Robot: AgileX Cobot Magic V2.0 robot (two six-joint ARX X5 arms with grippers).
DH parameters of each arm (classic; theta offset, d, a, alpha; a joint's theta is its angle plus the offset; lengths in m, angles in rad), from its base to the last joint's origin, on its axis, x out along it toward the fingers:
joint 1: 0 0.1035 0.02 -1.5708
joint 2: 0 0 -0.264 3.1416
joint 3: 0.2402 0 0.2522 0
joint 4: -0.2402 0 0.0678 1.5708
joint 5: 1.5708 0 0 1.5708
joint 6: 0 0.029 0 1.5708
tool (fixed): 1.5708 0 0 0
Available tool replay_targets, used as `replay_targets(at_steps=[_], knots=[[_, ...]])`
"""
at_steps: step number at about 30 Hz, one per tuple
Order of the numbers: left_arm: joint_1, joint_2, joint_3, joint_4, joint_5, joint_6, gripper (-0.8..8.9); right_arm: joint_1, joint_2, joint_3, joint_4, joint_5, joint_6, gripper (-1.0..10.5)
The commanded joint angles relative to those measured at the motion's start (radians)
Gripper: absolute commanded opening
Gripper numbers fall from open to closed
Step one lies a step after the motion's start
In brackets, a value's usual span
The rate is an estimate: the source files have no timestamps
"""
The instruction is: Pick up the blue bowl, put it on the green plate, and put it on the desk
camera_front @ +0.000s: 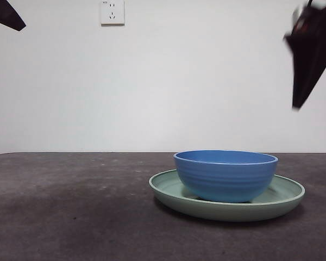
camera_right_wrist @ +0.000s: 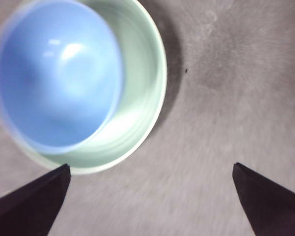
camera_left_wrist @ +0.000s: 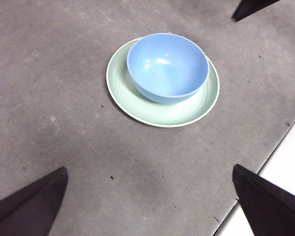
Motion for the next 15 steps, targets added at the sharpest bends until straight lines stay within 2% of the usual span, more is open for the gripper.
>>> replay_targets(at_steps=[1, 11, 15], knots=[[-0.01, 0.005, 0.008, 0.012, -0.003, 0.016, 7.19, 0.003, 0.086, 0.008, 0.048, 0.0, -0.043, 5.5], [-0.01, 0.005, 0.008, 0.012, -0.003, 0.016, 7.19, 0.003, 0.227, 0.008, 0.149, 0.001, -0.066, 5.4], [-0.01, 0.005, 0.008, 0.012, -0.003, 0.016, 7.19, 0.003, 0.246, 0.008, 0.168, 0.0, -0.067, 4.5]])
